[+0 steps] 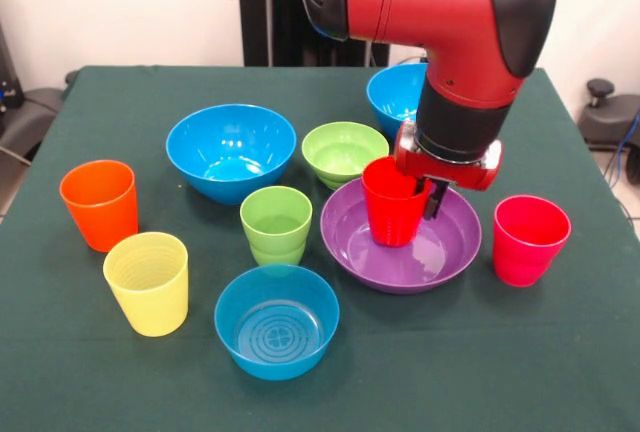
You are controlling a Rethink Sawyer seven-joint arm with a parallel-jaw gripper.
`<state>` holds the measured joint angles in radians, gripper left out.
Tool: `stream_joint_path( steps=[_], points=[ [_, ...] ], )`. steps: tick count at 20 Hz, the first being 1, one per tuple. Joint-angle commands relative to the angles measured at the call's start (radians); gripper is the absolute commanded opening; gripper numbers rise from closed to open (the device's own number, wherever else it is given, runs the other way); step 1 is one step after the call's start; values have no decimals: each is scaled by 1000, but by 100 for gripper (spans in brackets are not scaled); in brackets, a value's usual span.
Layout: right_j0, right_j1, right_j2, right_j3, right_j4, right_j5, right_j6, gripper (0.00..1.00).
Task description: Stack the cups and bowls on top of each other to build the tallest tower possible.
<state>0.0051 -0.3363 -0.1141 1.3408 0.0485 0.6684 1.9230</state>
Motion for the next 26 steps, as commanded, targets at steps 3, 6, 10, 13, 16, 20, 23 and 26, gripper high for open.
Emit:
stream_joint_path(
  steps=[3,6,10,13,16,20,23,26],
  points=[
    [-4,-75,55,158,-85,-86,12,0],
    [29,-121,50,233,-74,-119,60,0],
    [48,-29,48,103,-60,-90,70,0],
    [45,-18,48,88,-56,-89,64,0],
    [42,-18,49,88,-53,-90,62,0],
    [39,-19,51,87,-52,-92,57,0],
    [33,-20,54,84,-53,-92,50,0],
    [29,-15,56,75,-53,-90,45,0]
  ],
)
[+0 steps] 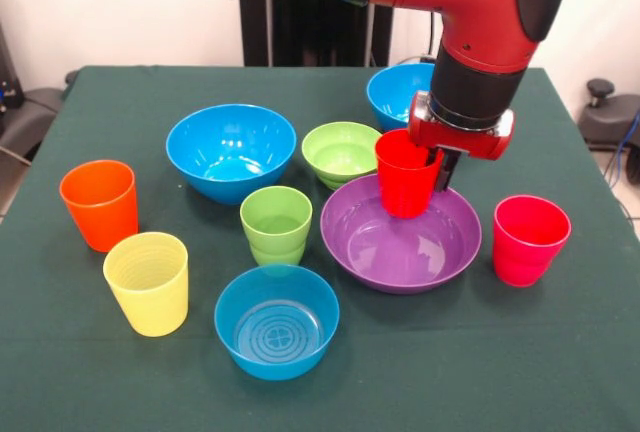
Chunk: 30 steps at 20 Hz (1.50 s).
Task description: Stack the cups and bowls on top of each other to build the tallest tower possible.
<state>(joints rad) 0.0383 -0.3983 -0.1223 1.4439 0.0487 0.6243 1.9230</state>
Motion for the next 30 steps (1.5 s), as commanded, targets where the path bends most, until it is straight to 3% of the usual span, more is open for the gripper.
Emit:
stream_joint_path(
  steps=[1,13,17,30],
  points=[
    [-5,47,64,-28,-53,-45,45,0],
    [-16,51,75,-53,-48,-20,28,0],
    [-16,20,84,2,-77,-123,14,0],
    [-41,-19,113,71,-92,-157,-30,0]
  ],
)
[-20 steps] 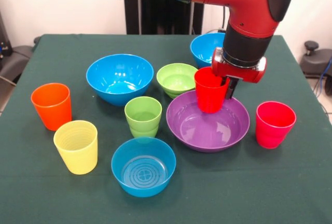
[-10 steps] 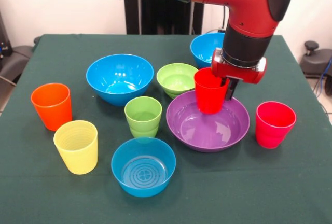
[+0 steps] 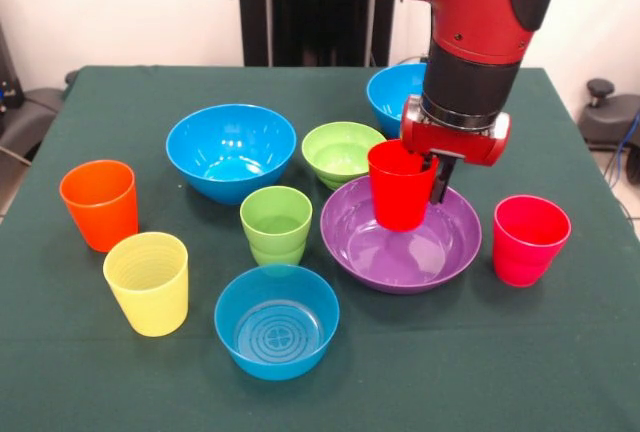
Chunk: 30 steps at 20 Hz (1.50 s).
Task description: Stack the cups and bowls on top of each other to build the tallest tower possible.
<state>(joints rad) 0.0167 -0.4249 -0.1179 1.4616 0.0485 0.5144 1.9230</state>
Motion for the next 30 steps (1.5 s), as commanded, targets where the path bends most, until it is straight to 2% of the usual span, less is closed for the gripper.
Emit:
stream_joint_path(
  steps=[1,11,30],
  points=[
    [-20,9,108,52,-92,-46,-30,0],
    [-16,17,104,33,-85,-22,-25,0],
    [12,60,87,-76,-64,52,-9,0]
  ],
)
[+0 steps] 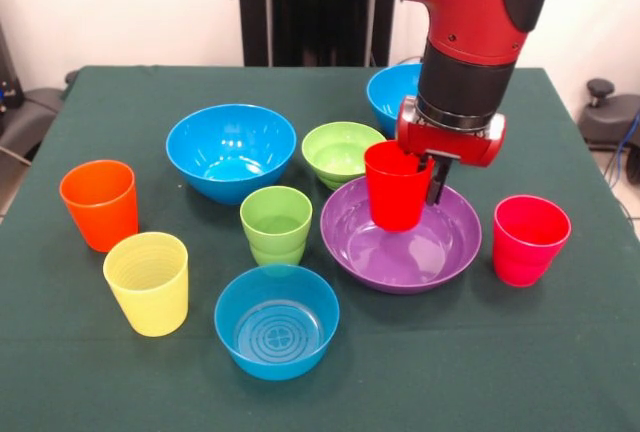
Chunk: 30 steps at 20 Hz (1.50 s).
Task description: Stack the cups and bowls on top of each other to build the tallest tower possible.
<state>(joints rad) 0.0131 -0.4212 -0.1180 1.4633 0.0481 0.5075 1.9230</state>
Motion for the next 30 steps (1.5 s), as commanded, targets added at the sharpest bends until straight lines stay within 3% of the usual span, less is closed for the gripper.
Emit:
stream_joint_path(
  steps=[1,13,30],
  points=[
    [16,58,86,-81,-63,63,-8,0],
    [12,65,87,-116,-61,103,-18,0],
    [5,89,85,-89,-65,61,-7,0]
  ],
)
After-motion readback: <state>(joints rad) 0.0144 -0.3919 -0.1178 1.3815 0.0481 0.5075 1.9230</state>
